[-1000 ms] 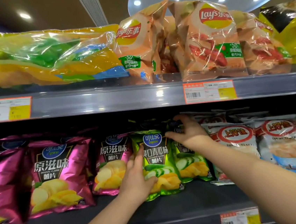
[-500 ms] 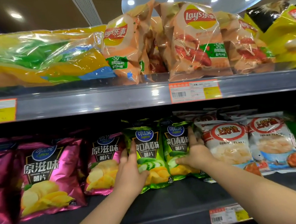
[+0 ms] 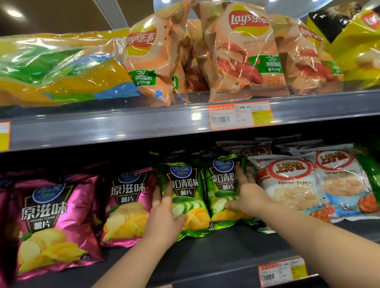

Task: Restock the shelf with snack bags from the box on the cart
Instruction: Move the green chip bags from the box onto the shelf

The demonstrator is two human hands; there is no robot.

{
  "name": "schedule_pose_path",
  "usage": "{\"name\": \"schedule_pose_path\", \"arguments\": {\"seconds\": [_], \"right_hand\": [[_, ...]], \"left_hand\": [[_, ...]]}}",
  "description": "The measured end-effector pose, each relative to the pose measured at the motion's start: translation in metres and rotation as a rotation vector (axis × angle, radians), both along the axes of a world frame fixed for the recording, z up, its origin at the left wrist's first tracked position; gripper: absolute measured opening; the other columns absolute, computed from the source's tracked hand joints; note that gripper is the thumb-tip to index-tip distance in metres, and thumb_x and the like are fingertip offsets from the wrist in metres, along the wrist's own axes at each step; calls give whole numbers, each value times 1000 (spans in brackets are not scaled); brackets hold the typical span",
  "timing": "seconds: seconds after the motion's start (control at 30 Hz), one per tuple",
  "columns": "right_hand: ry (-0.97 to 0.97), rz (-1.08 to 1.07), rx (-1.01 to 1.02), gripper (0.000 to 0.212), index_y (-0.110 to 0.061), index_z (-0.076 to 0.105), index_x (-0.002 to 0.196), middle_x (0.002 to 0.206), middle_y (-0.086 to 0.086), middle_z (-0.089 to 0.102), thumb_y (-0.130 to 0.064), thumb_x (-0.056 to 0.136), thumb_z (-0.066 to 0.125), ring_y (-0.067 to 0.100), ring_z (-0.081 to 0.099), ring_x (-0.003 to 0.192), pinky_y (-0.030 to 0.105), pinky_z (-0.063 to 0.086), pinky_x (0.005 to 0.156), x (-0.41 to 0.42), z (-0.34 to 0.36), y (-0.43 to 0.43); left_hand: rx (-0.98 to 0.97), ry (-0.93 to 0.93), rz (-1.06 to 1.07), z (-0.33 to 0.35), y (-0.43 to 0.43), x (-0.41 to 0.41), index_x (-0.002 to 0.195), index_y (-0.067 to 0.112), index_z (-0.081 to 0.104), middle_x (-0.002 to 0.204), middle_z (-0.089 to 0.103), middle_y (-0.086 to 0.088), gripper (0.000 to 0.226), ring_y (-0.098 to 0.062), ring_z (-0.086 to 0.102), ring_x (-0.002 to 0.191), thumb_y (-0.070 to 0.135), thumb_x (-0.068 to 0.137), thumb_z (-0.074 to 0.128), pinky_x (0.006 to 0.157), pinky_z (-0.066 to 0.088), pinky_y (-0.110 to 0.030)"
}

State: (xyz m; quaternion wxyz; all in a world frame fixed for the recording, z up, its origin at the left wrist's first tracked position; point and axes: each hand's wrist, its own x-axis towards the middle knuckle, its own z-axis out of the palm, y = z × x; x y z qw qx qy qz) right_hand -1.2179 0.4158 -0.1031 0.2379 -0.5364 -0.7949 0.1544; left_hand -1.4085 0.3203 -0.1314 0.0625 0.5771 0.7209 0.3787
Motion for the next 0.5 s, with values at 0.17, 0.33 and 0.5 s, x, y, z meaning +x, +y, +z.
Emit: {"name": "schedule_pose_path", "arguments": {"seconds": [0.17,0.33,0.5], "right_hand": [[-77,10,5,107,-25,-8,151,158,17,-14,-28,79,71,29,7,148,35,22,117,2,5,-4],[-187,38,81,94,-26,3,152,160,13,-9,-33,82,66,34,-6,147,42,18,119,2,10,-13],[-312,95,209,77,-26,16,150,160,6,4,-43,87,57,37,9,145,48,26,114,6,20,-32]], "left_hand": [[0,40,37,0,-1,3,153,29,7,161,-7,-12,91,-28,9,149,22,85,67,115,20,-30],[-5,128,86,2,-9,9,153,29,11,162,-6,-7,88,-27,8,148,35,85,66,116,20,-33],[-30,349,142,4,-31,11,151,25,15,161,5,-9,80,-28,14,146,51,87,55,116,19,-40]]}}
